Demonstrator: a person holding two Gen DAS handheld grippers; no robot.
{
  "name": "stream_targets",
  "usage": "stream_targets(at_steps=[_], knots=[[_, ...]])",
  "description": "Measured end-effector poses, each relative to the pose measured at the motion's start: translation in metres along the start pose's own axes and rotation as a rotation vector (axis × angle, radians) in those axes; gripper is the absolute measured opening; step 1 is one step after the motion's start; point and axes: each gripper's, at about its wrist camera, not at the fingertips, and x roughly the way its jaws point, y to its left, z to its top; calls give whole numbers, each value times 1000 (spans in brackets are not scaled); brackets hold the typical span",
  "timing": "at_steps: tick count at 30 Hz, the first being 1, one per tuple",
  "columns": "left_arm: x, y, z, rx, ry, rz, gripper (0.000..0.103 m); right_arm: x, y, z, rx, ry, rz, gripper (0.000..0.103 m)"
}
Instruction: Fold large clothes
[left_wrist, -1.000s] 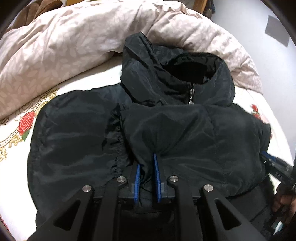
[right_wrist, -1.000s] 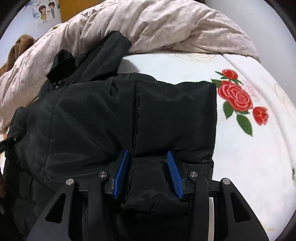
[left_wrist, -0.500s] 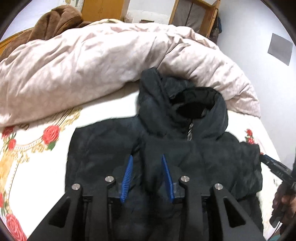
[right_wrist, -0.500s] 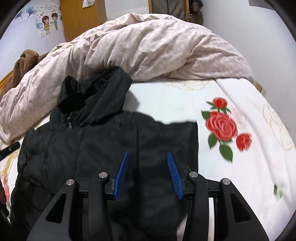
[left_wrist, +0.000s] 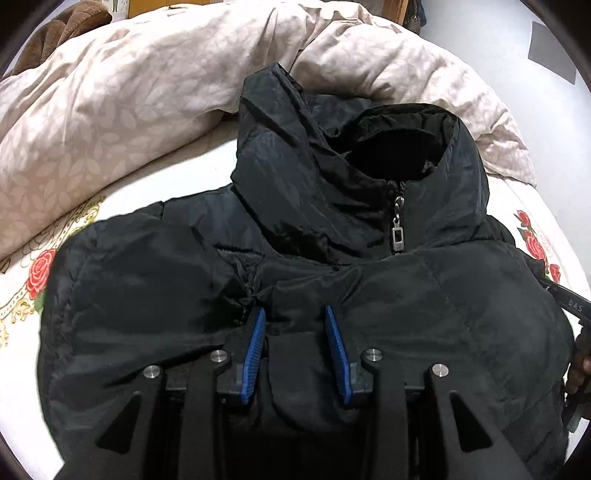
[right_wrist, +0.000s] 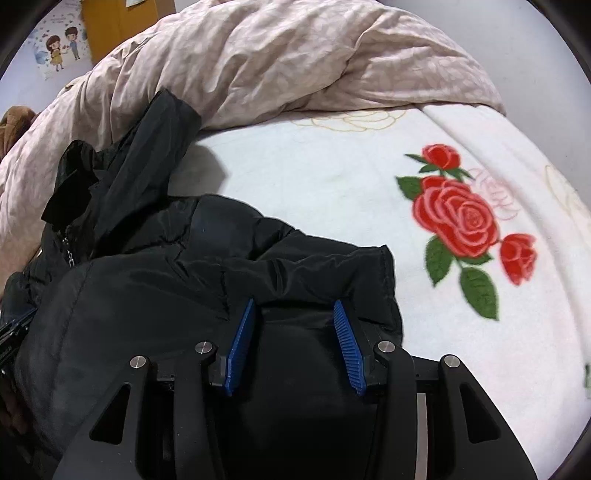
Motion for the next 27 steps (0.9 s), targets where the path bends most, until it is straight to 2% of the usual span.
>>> stream_targets(at_steps=[2, 4, 6, 8, 10, 12, 13, 17, 21, 24, 27], knots=[[-18, 4, 6, -28, -2, -3, 35, -25, 2, 3, 16, -27, 14, 45], [-45, 4, 8, -37, -51, -26, 34, -52, 2, 0, 40, -69, 33, 45], [-72, 1, 1, -26, -101, -52, 34, -77, 8, -12, 44, -88, 48, 45], [-84, -2, -12, -13, -114, -70, 34, -92, 16, -30, 47, -96, 64, 45], [-71, -5, -22, -4, -65, -50, 34, -90, 23, -45, 35, -71, 59, 45], [-46, -1, -33, -19, 16, -28, 37, -68, 25, -60, 35, 12, 45, 45], [-38, 2, -37, -29, 31, -35, 37, -57, 26, -65, 21, 39, 38, 45], [-29, -1, -39, -14, 19, -17, 38, -45, 37, -66, -48, 46, 1, 45], [-25, -3, -40, -9, 23, -14, 38, -31, 36, -65, -46, 56, 15, 44], [-27, -6, -32, -4, 47, 5, 38, -37, 35, -63, -49, 65, -6, 44], [-49, -8, -28, 1, 51, 34, 37, -63, 37, -61, -27, 35, -19, 44]])
